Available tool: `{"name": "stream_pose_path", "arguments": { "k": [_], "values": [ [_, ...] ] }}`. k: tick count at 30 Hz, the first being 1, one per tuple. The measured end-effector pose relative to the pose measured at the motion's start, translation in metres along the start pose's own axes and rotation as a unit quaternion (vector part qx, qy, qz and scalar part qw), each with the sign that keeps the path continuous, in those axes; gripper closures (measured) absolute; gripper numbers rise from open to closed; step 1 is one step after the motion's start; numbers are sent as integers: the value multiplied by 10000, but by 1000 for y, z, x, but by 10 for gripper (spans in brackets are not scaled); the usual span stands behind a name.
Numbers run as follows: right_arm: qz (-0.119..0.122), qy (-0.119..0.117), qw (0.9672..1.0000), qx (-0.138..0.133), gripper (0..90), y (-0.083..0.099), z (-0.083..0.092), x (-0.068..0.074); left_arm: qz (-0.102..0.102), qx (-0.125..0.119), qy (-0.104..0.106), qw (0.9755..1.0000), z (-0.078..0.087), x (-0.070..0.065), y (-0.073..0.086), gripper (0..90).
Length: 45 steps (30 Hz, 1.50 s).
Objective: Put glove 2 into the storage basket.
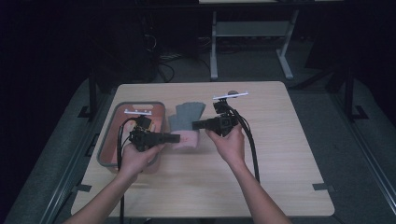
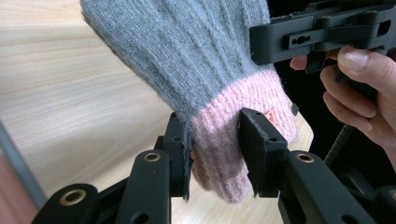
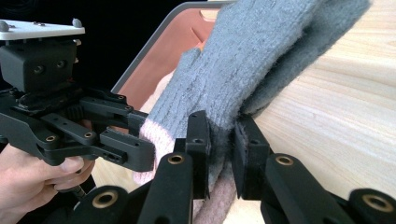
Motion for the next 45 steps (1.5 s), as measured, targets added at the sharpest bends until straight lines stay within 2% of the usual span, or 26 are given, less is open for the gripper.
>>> {"name": "stream_pose_path", "arguments": {
  "k": [9,27,29,45],
  "values": [
    [61,-20,10000,46,780,-9,-10,8,94,-75,-29,9999,12,6,-4,647],
    [181,-150,9997,82,780,-23,-29,22,134,-209,-128,9996,36,18,-8,647],
    [119,-183,9997,101,780,-24,-31,25,120,-218,-137,9996,39,19,-8,647],
    [264,-286,9991,156,780,-34,-48,38,168,-305,-256,9991,59,30,-9,647]
  ]
}}
Point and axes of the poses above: each handheld gripper's, and its own axes: z roughly backward along the jaws, y roughly out of its underside, x roughly to its left, the point moved 9 cm from there along -z, roughly forward along the jaws, and after that the axes turned 7 degrees about z, right-handed, at the moved point
